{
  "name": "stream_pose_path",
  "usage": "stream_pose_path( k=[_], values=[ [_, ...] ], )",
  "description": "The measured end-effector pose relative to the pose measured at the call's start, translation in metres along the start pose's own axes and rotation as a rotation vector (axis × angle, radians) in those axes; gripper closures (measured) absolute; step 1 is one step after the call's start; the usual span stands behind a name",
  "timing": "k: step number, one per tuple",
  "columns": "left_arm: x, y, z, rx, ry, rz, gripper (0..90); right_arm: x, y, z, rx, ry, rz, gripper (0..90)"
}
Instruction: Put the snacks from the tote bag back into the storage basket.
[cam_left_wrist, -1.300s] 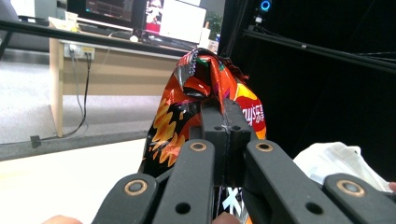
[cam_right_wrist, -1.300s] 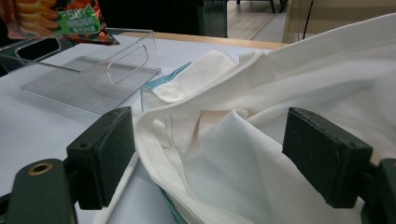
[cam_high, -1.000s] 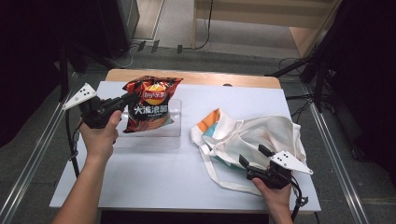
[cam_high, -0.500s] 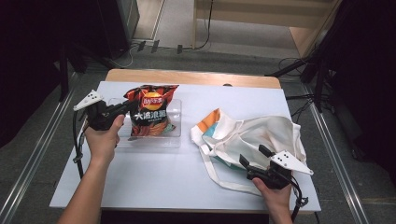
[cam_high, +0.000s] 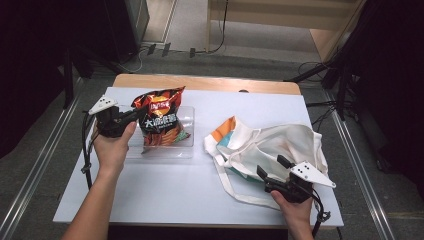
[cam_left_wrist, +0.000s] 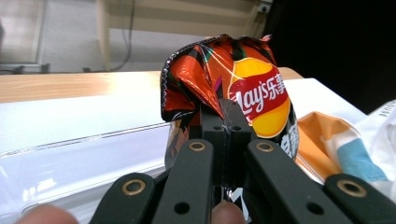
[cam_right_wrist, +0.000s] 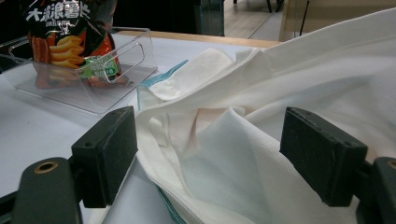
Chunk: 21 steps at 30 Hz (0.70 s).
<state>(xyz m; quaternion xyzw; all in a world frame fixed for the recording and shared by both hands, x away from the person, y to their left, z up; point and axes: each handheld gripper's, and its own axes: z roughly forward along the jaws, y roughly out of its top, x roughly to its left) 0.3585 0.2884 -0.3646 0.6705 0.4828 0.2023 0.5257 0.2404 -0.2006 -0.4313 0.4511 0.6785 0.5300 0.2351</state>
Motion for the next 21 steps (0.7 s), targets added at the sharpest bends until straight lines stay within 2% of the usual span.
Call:
stream_pose_path(
  k=[4, 5, 7, 9, 10, 12, 14, 15, 21],
  values=[
    [0.011, 0.007, 0.003, 0.039, -0.046, 0.024, 90.0, -0.001, 0.000, -0.001, 0.000, -0.002, 0.003, 19.6],
    [0.013, 0.009, 0.004, 0.051, -0.043, 0.028, 90.0, -0.001, 0.000, -0.001, -0.001, -0.003, 0.004, 19.6],
    [0.015, 0.011, 0.004, 0.065, 0.000, 0.027, 90.0, -0.002, 0.000, -0.001, 0.001, -0.003, 0.004, 19.7],
    [0.015, 0.012, 0.004, 0.064, 0.059, 0.026, 79.6, -0.002, -0.001, 0.000, 0.002, -0.006, 0.001, 19.7],
    [0.015, 0.012, 0.005, 0.065, 0.088, 0.024, 69.9, -0.001, -0.001, 0.000, 0.006, -0.006, 0.005, 19.7],
    [0.012, 0.011, 0.005, 0.061, 0.121, 0.025, 63.2, -0.001, -0.001, 0.001, 0.006, -0.006, 0.004, 19.7],
    [0.007, 0.009, 0.006, 0.064, 0.182, 0.042, 56.3, -0.001, -0.001, 0.001, 0.004, -0.007, 0.003, 19.8],
    [0.004, 0.008, 0.006, 0.061, 0.197, 0.043, 51.4, -0.001, 0.000, 0.000, 0.003, -0.006, 0.002, 19.8],
    [-0.002, 0.003, -0.001, 0.033, 0.228, 0.020, 29.8, -0.001, 0.000, -0.001, 0.001, -0.009, 0.004, 19.8]
  ],
)
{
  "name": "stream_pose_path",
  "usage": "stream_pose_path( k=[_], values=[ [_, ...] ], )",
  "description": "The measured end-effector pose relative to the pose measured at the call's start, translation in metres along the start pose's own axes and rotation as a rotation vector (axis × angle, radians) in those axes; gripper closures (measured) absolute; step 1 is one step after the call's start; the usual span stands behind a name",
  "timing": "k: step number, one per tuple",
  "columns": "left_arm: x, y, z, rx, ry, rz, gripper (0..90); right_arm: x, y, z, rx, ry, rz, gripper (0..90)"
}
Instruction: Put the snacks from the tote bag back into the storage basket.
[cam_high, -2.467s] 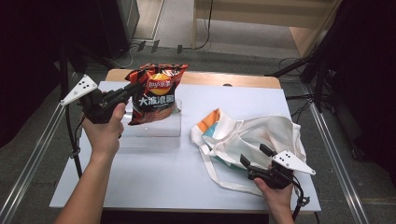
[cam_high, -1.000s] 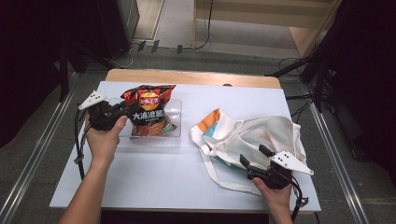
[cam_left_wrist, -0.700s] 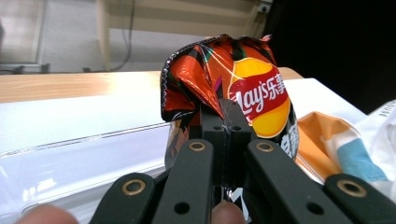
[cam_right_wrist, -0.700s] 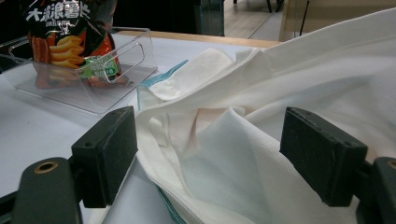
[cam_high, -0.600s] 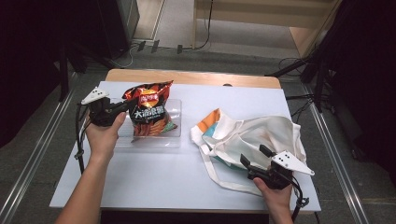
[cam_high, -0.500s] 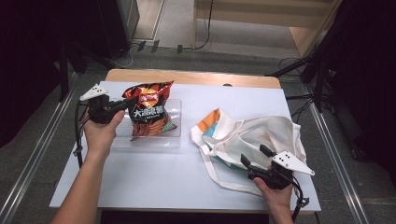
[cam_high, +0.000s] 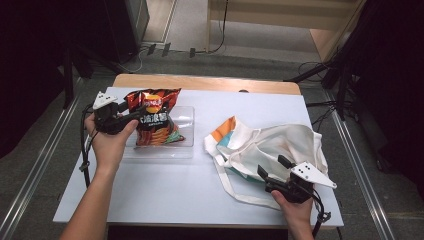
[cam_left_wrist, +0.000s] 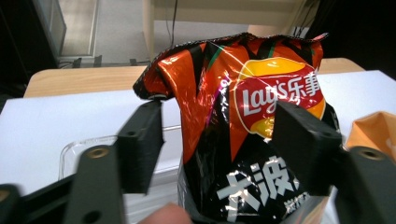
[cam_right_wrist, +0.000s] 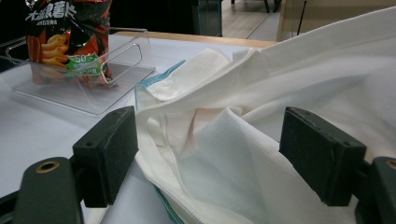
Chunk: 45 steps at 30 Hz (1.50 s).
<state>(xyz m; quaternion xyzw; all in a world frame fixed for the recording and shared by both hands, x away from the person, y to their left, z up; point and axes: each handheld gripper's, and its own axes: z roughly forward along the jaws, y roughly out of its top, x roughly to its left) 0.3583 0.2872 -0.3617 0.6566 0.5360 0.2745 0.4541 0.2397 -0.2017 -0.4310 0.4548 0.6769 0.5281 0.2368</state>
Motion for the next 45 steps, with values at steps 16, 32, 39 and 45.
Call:
stream_pose_path(
  k=[16, 32, 39, 45],
  values=[
    [-0.006, -0.036, -0.025, -0.060, -0.006, -0.015, 37.1, 0.000, 0.001, 0.000, -0.006, 0.005, -0.001, 19.7],
    [-0.019, -0.062, -0.011, 0.047, 0.001, 0.008, 82.7, 0.001, 0.001, 0.000, -0.006, 0.003, -0.006, 19.8],
    [-0.014, -0.055, -0.005, 0.039, 0.027, -0.007, 76.5, 0.001, 0.000, 0.000, -0.003, 0.000, -0.007, 19.8],
    [-0.019, -0.063, -0.008, 0.049, -0.031, 0.000, 74.7, 0.000, 0.000, 0.000, -0.001, 0.000, -0.005, 19.9]
  ],
)
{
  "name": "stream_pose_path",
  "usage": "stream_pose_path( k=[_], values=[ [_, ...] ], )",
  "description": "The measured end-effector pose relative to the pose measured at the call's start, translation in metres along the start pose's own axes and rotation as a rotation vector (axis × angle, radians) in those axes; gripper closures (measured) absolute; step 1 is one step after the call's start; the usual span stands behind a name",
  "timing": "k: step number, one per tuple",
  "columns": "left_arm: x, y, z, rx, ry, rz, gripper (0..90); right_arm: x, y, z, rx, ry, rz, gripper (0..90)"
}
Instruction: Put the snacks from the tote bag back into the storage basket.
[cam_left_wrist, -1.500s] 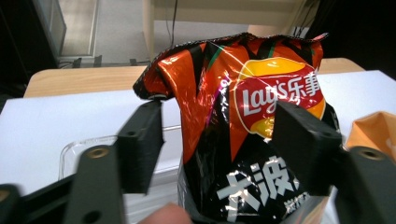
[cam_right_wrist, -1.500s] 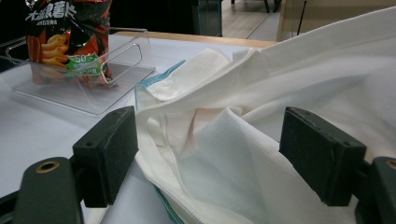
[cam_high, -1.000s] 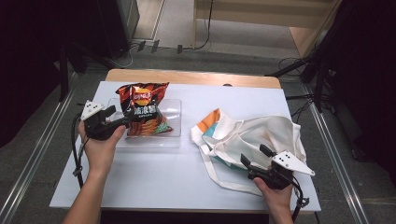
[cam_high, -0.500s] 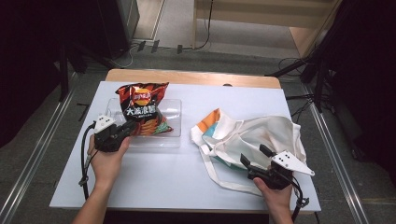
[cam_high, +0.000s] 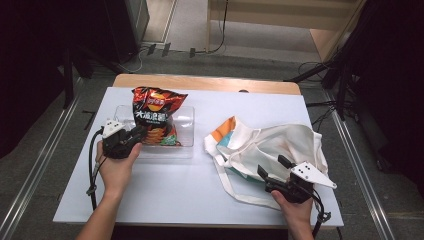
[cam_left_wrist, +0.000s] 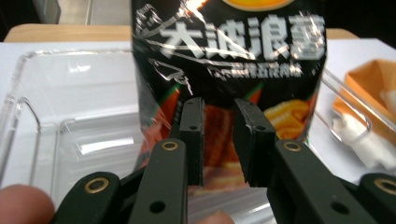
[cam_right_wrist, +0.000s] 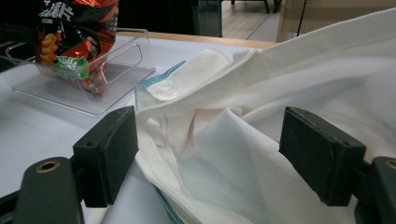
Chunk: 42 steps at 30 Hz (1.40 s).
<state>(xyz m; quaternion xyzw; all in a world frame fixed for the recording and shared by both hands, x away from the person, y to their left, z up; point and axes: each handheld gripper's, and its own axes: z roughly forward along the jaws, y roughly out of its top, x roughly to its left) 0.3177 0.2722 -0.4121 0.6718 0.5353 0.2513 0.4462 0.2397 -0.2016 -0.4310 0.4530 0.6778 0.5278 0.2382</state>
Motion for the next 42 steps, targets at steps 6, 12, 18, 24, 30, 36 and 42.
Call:
stream_pose_path(
  k=[6, 12, 18, 24, 30, 36, 42],
  values=[
    [-0.007, -0.006, 0.004, 0.032, -0.073, -0.010, 75.9, 0.001, 0.000, 0.001, -0.002, 0.000, -0.003, 20.0],
    [-0.026, -0.010, 0.015, 0.053, -0.120, -0.005, 75.6, 0.002, 0.000, 0.002, 0.002, 0.004, 0.001, 20.0],
    [-0.034, -0.011, 0.025, 0.049, -0.123, -0.023, 77.3, 0.000, 0.000, 0.001, -0.002, 0.000, -0.001, 20.0],
    [-0.037, -0.009, 0.030, 0.046, -0.112, -0.040, 81.4, 0.000, 0.000, 0.001, 0.001, -0.001, 0.001, 20.0],
    [-0.043, -0.008, 0.033, 0.051, -0.125, -0.033, 84.8, 0.001, 0.000, 0.002, 0.003, 0.004, 0.000, 20.0],
    [-0.044, -0.006, 0.024, 0.007, -0.137, -0.033, 79.0, 0.000, 0.000, 0.002, 0.003, 0.002, 0.001, 20.0],
    [-0.042, -0.009, 0.010, -0.030, -0.121, -0.007, 61.8, -0.001, 0.000, 0.000, -0.002, -0.002, 0.005, 19.9]
  ],
)
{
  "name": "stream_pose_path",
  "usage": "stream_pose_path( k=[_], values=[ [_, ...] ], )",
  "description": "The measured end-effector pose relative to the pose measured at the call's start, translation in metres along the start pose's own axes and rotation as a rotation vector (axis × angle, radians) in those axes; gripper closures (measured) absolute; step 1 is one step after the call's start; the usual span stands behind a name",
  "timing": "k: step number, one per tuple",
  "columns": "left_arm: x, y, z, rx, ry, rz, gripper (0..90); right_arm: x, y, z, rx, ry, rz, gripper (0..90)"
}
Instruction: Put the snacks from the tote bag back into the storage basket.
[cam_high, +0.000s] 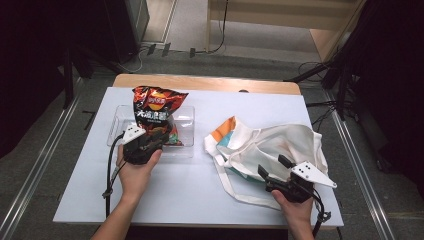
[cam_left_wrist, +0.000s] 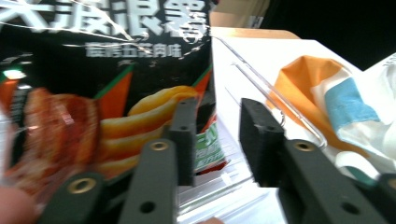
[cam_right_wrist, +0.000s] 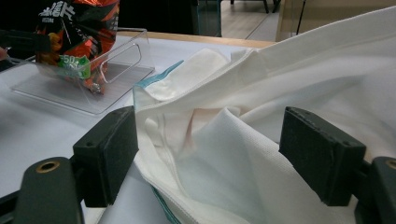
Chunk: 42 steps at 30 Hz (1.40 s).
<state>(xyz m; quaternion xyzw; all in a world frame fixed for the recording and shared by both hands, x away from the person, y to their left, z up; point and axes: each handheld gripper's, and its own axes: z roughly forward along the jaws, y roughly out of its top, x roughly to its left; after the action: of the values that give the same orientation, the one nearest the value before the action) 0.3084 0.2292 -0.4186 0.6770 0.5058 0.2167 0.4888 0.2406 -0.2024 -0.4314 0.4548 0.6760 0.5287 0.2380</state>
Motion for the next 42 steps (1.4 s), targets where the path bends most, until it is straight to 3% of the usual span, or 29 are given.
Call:
stream_pose_path(
  k=[2, 10, 17, 27, 33, 42],
  values=[
    [0.001, -0.002, -0.006, -0.017, 0.002, 0.004, 53.8, 0.000, 0.000, 0.000, -0.001, -0.001, 0.001, 19.8],
    [0.002, -0.005, -0.027, -0.058, -0.063, 0.038, 25.3, -0.002, 0.000, -0.001, -0.008, -0.003, 0.000, 19.6],
    [0.002, -0.011, -0.039, -0.048, -0.063, 0.056, 0.7, -0.004, 0.000, -0.002, -0.011, -0.009, -0.003, 19.4],
    [0.015, -0.023, -0.063, -0.077, -0.067, 0.051, 0.0, -0.009, -0.002, -0.007, -0.013, -0.016, -0.004, 19.3],
    [0.024, -0.032, -0.076, -0.063, -0.029, 0.067, 0.0, -0.012, -0.003, -0.012, -0.015, -0.020, -0.005, 18.9],
    [0.040, -0.043, -0.095, -0.060, -0.006, 0.052, 0.0, -0.015, -0.007, -0.021, -0.016, -0.033, -0.015, 18.8]
  ],
)
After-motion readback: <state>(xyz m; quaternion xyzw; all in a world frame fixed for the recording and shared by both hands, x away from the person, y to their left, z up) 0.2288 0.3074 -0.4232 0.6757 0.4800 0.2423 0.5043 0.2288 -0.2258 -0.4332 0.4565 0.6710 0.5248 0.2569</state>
